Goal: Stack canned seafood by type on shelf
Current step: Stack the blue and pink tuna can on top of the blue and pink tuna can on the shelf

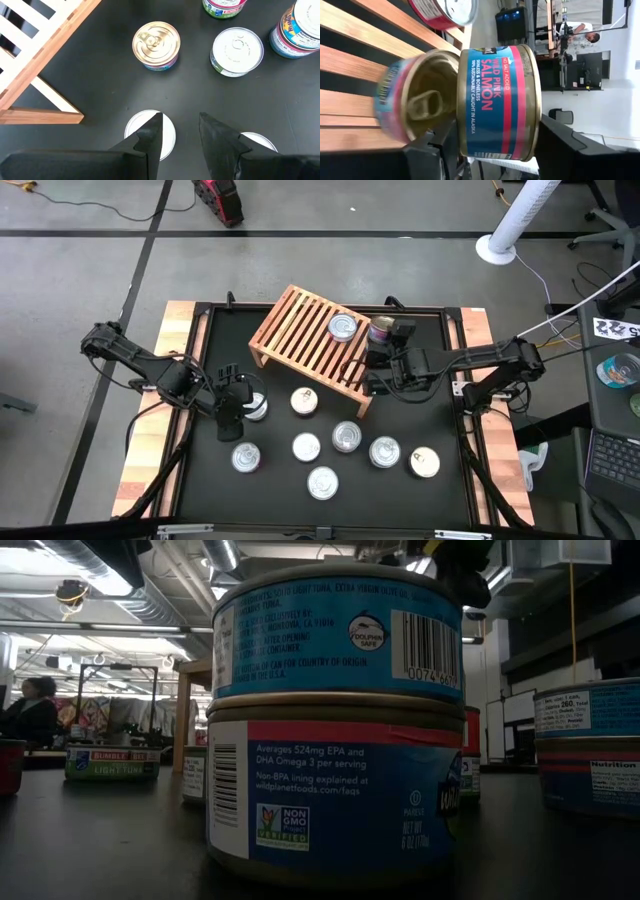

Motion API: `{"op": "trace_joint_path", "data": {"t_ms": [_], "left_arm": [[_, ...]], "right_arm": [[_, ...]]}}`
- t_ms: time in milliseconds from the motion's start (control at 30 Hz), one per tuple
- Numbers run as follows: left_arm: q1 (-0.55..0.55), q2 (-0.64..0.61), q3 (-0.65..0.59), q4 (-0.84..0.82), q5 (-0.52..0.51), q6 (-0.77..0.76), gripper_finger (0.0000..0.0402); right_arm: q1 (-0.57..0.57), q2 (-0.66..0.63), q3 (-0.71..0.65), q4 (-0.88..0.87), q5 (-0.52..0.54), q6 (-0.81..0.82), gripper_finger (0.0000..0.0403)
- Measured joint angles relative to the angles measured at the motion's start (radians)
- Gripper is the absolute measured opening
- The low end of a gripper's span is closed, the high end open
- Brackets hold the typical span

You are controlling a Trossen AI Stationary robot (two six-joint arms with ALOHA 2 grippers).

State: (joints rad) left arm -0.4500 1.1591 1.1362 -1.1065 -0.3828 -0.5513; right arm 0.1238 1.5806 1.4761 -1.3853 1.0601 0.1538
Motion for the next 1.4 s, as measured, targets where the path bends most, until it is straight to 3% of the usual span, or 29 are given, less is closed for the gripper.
{"op": "trace_joint_path", "data": {"t_ms": [700, 967, 1100, 1400], "left_arm": [[0.000, 0.000, 0.000, 0.000, 0.000, 0.000, 0.0120], [0.000, 0.000, 0.000, 0.000, 0.000, -0.001, 0.0120], [0.000, 0.000, 0.000, 0.000, 0.000, -0.002, 0.0120], [0.000, 0.000, 0.000, 0.000, 0.000, -0.003, 0.0120]], "right_arm": [[-0.026, -0.001, 0.002, 0.008, -0.059, -0.012, 0.0196], [-0.026, 0.001, 0.000, 0.012, -0.169, -0.009, 0.0268], [-0.026, -0.001, 0.001, 0.011, -0.166, -0.028, 0.0299], [-0.026, 0.002, 0.070, -0.007, -0.204, -0.062, 0.0302]]}}
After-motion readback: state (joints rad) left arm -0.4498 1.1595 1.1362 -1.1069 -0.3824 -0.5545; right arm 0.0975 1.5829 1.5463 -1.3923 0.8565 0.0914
